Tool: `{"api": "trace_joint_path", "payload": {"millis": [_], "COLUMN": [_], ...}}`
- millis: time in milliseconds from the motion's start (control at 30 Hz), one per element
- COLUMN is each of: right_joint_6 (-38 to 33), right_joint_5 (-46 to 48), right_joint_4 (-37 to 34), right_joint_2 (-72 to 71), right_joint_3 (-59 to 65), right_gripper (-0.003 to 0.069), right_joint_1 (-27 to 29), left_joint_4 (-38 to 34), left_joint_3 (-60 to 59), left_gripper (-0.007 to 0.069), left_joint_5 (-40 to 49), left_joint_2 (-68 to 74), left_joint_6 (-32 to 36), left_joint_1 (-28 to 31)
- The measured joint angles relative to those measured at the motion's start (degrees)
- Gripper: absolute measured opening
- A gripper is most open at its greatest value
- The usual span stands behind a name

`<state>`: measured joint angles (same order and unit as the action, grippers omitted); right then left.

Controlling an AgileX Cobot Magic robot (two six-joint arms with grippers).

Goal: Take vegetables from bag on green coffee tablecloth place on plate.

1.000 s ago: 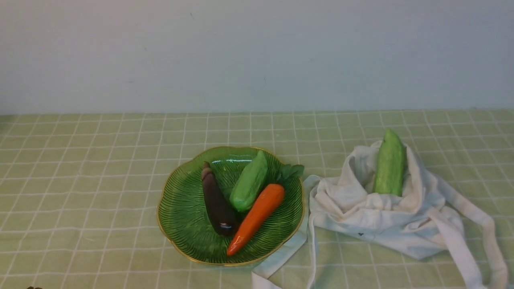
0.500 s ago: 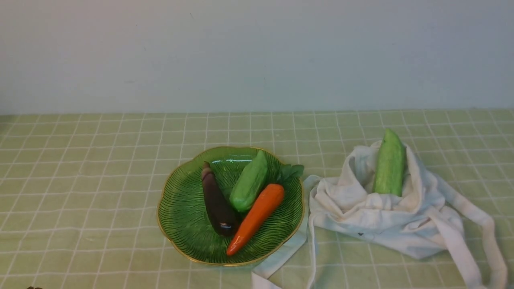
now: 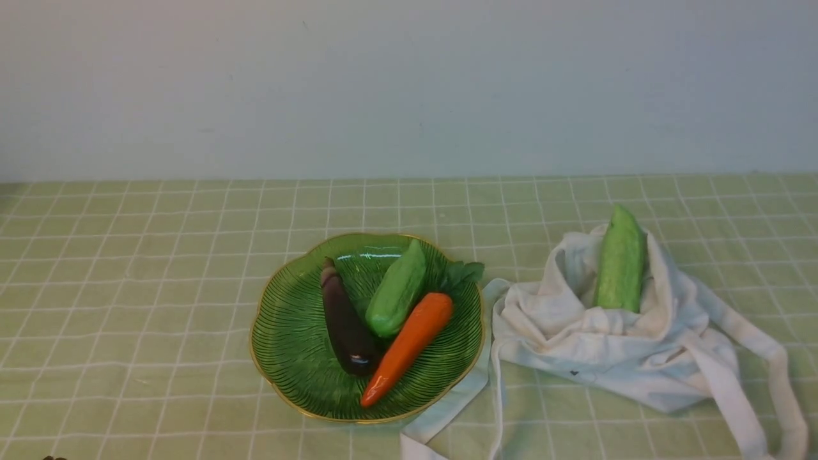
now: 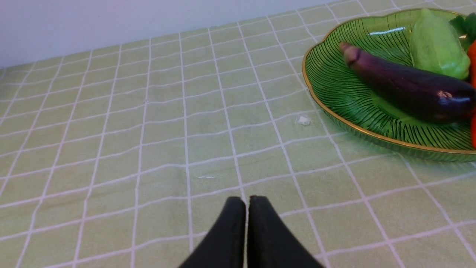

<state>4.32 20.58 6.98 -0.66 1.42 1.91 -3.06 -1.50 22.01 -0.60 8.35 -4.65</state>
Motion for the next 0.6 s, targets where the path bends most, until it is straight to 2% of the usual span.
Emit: {"api": "trace_joint_path", "payload": {"millis": [600], "right_joint_6": [0.0], "right_joint_5": [0.0], "right_joint_4": [0.0], "right_joint_2": [0.0], "right_joint_3": [0.0], "right_gripper": [-0.0012], "right_joint_1": [-1.04], "left_joint_4": [0.0], "left_joint_3": [0.0], "left_gripper": [-0.0005], "left_joint_5": [0.0], "left_joint_2": [0.0], "left_joint_6": [0.0], "left_joint_1": [0.0]}}
